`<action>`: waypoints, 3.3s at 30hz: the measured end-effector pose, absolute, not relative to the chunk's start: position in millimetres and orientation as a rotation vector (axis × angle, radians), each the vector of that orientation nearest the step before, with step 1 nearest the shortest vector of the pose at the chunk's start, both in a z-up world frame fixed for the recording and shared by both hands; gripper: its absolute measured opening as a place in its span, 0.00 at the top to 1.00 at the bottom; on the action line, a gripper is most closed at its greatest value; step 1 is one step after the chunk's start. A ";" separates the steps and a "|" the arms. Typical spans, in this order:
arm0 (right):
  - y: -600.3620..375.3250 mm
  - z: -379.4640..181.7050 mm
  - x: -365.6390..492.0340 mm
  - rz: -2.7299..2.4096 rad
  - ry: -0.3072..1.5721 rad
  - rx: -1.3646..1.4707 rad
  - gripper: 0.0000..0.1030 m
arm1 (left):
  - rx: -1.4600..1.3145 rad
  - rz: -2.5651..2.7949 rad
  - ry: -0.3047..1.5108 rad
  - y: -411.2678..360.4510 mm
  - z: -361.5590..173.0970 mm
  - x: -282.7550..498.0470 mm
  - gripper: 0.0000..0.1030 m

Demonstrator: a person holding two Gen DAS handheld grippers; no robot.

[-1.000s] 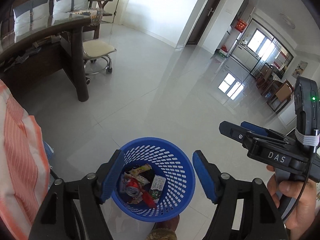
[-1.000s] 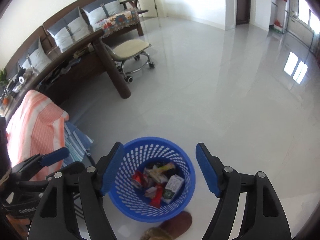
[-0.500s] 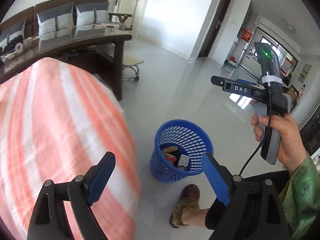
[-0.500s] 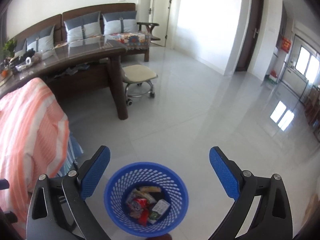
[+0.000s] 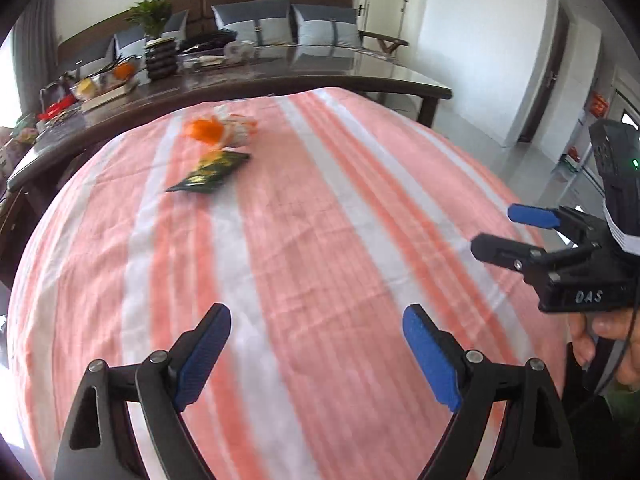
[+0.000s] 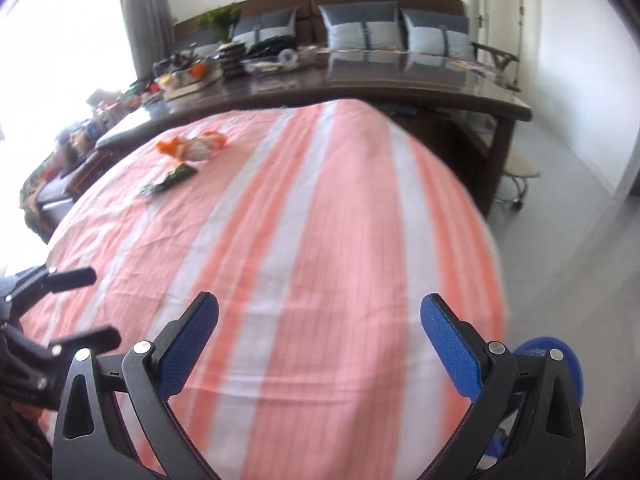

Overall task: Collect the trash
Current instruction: 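Bring both tools back over the table toward the remaining packets, then grasp the green cracker packet with the left tool, then grasp the orange-and-white plastic bag with the right tool while the left tool holds the packet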

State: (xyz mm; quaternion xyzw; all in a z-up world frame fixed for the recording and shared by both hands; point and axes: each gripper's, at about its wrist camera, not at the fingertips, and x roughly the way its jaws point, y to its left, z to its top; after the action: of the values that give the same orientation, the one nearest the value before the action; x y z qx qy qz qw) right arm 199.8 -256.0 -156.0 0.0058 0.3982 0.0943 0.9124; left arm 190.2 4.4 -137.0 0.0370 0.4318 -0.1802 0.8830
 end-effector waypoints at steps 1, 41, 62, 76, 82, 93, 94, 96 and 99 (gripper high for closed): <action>-240.9 -164.2 207.6 0.224 0.851 0.006 0.02 | 0.071 -0.355 0.905 18.7 -140.6 198.5 0.13; -182.1 -197.4 217.7 0.234 0.938 -0.123 0.00 | 0.044 -0.206 0.874 85.0 -136.7 239.1 0.56; -75.3 -179.2 420.3 0.248 1.038 0.323 0.10 | 0.016 -0.228 0.907 93.7 -158.5 246.4 0.48; -109.9 -174.3 356.4 0.391 0.989 -0.060 0.31 | -0.045 -0.280 0.910 86.4 -154.6 237.0 0.57; -181.2 -173.5 254.2 0.503 0.988 -0.209 0.30 | -0.089 -0.336 0.908 36.5 -145.6 206.6 0.57; -237.5 -191.4 196.7 0.350 0.911 -0.088 0.12 | 0.050 -0.191 0.915 -3.5 -158.7 172.3 0.29; -237.2 -191.5 193.4 0.340 0.909 -0.084 0.09 | 0.056 -0.176 0.924 -1.2 -160.3 170.4 0.21; -233.0 -193.2 188.7 0.321 0.903 -0.096 0.06 | 0.031 -0.165 0.928 7.3 -161.9 166.3 0.20; -226.4 -195.6 183.3 0.295 0.892 -0.139 0.04 | 0.022 -0.148 0.931 12.2 -162.1 159.6 0.20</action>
State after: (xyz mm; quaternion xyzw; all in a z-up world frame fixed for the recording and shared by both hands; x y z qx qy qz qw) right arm 183.3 -226.4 -195.6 -0.0669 0.4295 0.1419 0.8893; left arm 159.6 12.2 -162.1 0.0108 0.4484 -0.0711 0.8909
